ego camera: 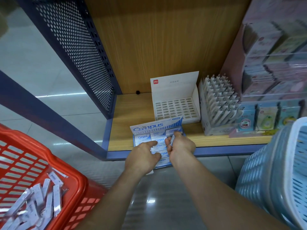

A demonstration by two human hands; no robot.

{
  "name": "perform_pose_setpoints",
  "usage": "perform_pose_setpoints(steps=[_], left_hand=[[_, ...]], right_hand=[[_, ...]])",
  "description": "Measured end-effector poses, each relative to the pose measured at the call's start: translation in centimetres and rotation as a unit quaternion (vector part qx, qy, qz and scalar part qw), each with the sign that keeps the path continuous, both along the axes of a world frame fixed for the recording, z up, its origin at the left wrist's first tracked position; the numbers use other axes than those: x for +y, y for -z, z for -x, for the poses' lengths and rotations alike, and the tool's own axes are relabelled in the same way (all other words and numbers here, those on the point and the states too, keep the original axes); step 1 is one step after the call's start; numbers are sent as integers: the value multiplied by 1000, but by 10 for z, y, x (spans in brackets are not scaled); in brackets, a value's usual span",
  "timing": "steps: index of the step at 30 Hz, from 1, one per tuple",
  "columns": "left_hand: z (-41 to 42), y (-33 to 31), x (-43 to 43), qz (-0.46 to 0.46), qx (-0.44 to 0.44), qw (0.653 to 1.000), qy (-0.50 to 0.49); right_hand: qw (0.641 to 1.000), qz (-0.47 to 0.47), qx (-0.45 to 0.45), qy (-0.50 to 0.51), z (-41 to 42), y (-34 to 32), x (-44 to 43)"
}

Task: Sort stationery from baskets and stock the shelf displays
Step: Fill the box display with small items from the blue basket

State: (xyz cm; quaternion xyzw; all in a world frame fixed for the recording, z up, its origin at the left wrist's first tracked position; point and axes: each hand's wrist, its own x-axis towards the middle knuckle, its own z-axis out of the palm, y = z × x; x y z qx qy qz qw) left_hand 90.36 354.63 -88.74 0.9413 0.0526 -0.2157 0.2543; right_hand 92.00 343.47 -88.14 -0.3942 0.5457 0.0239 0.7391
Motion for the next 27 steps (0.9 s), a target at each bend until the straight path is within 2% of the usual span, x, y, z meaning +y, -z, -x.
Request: perform_pose_setpoints(steps=[4, 7, 8, 9, 11, 12, 14, 17, 20, 22, 24, 25, 26, 27], left_hand=[[-1, -3, -2, -17, -32, 999, 29], [-8, -7, -11, -47, -46, 994, 87], [-10, -8, -15, -62, -50, 990, 113], [-12, -8, -20, -75, -54, 986, 139], [-18, -8, -27, -99, -52, 977, 183], [-20, -8, -30, -113, -46, 972, 200], [-26, -9, -34, -140, -34, 964, 223], [-29, -9, -38, -161, -16, 958, 235], [-28, -11, -39, -160, -16, 959, 234], [-28, -12, -37, -136, -9, 967, 214], [-26, -12, -32, -55, -5, 988, 144], [-24, -13, -30, 27, 1, 995, 91], [-21, -14, -28, 123, 5, 992, 36], [-18, -17, -28, 208, 11, 978, -12]], right_hand=[[989, 42, -16, -141, 10, -10, -11], [959, 140, -33, -243, 20, -12, -26], [938, 204, -38, -276, 22, -9, -32], [902, 287, -33, -321, 25, -7, -37], [801, 434, -7, -413, 29, -4, -45], [763, 465, 9, -450, 31, -2, -48], [727, 468, 35, -502, 34, -1, -52], [707, 464, 35, -533, 35, -3, -55], [718, 481, -9, -504, 31, -1, -60], [745, 487, -49, -453, 31, -1, -63], [834, 396, -99, -370, 32, -4, -63], [878, 320, -127, -331, 33, -7, -63], [907, 246, -153, -304, 34, -9, -62], [920, 193, -174, -293, 35, -11, -62]])
